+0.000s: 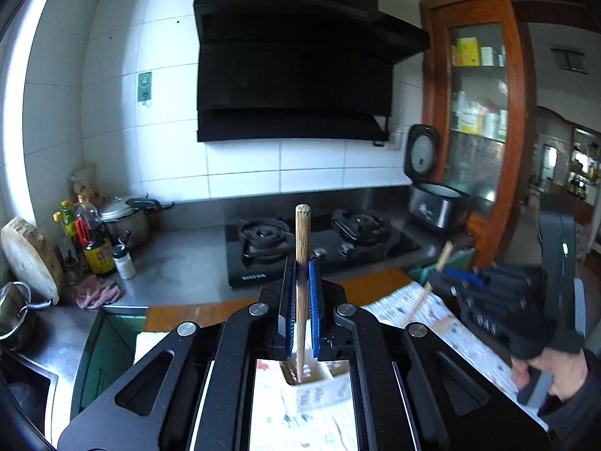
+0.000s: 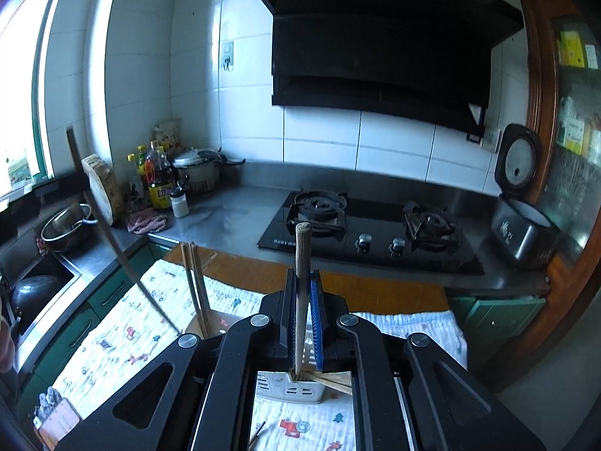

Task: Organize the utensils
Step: 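Open both tools to release the chopsticks into the holder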

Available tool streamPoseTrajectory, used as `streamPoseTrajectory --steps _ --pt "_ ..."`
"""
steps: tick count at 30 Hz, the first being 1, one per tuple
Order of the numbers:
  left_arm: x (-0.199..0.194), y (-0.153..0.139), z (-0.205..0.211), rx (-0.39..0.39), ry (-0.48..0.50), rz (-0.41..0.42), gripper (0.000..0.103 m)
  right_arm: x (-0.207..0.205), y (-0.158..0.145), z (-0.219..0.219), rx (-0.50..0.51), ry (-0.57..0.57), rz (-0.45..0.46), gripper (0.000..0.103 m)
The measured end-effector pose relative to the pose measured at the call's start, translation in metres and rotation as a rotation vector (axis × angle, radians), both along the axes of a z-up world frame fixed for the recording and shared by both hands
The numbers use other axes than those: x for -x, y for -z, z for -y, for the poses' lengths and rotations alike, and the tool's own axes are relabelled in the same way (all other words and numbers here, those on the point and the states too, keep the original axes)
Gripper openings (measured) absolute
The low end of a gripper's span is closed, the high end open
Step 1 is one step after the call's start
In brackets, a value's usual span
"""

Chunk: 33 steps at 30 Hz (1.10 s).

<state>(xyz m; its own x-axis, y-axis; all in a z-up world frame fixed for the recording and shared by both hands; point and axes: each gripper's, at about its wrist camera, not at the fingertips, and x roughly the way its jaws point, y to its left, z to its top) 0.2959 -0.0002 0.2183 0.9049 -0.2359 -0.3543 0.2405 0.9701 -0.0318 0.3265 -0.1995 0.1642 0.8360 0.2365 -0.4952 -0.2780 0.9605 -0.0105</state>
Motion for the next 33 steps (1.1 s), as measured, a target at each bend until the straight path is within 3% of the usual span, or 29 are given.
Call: streamPoseTrajectory --steps 8,16,25,28,33 --pt "-0.035 0.031 -0.011 0.061 -0.040 -0.047 0.005 -0.014 0.033 -0.005 0.020 -0.002 -0.053 0.007" --pt "-0.061 0.080 -0.024 0.121 -0.037 -0.179 0.005 -0.017 0.050 -0.002 0.028 0.003 -0.084 0.007" --pt "-0.073 0.124 -0.032 0.135 -0.038 -0.294 0.006 -0.020 0.061 0.003 0.017 0.007 -0.110 0.007" --pt "-0.073 0.131 -0.031 0.125 -0.042 -0.314 0.006 -0.019 0.062 0.005 0.003 0.008 -0.110 0.008" --pt "-0.061 0.125 -0.032 0.128 -0.040 -0.302 0.009 -0.002 0.054 0.012 -0.012 0.026 -0.073 0.018"
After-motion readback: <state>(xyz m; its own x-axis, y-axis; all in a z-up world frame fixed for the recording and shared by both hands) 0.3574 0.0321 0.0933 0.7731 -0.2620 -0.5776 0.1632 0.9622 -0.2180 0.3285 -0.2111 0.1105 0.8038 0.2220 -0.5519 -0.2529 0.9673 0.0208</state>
